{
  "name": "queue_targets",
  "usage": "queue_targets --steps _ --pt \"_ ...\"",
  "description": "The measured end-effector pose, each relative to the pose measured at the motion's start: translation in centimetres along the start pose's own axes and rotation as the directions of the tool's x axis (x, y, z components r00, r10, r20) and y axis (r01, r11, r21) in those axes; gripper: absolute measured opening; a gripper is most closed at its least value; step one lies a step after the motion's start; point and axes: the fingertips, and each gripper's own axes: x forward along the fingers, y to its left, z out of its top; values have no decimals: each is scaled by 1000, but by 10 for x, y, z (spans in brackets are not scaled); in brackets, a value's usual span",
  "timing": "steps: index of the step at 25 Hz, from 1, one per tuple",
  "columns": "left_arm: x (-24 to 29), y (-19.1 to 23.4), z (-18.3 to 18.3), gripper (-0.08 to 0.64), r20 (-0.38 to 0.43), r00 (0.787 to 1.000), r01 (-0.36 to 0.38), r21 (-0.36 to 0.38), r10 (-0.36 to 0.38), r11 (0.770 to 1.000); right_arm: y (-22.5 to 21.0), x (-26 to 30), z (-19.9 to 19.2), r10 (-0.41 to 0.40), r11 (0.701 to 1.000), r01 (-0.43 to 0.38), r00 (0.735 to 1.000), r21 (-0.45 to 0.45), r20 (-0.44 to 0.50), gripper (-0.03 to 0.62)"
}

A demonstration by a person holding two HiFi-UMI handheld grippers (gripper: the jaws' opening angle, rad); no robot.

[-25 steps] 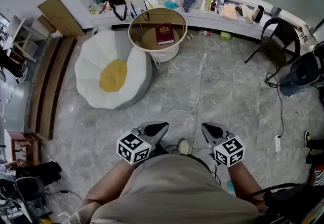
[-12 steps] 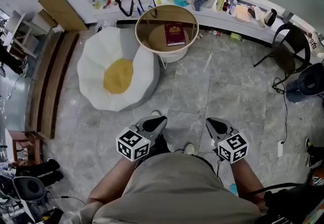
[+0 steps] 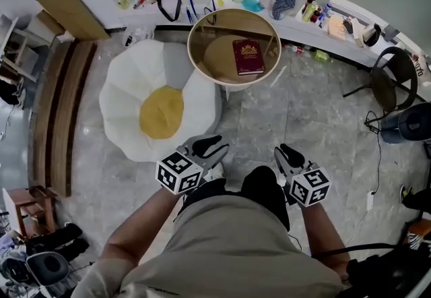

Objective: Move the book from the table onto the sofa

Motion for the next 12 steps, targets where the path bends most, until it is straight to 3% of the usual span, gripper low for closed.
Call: queue_targets --steps 4,12 --pt "15 58 11 152 -19 1000 -14 -52 13 999 -20 49 16 -12 999 13 999 39 -36 102" --pt "103 165 22 163 -77 994 -91 -177 78 980 -125 175 52 28 996 -19 994 88 -103 146"
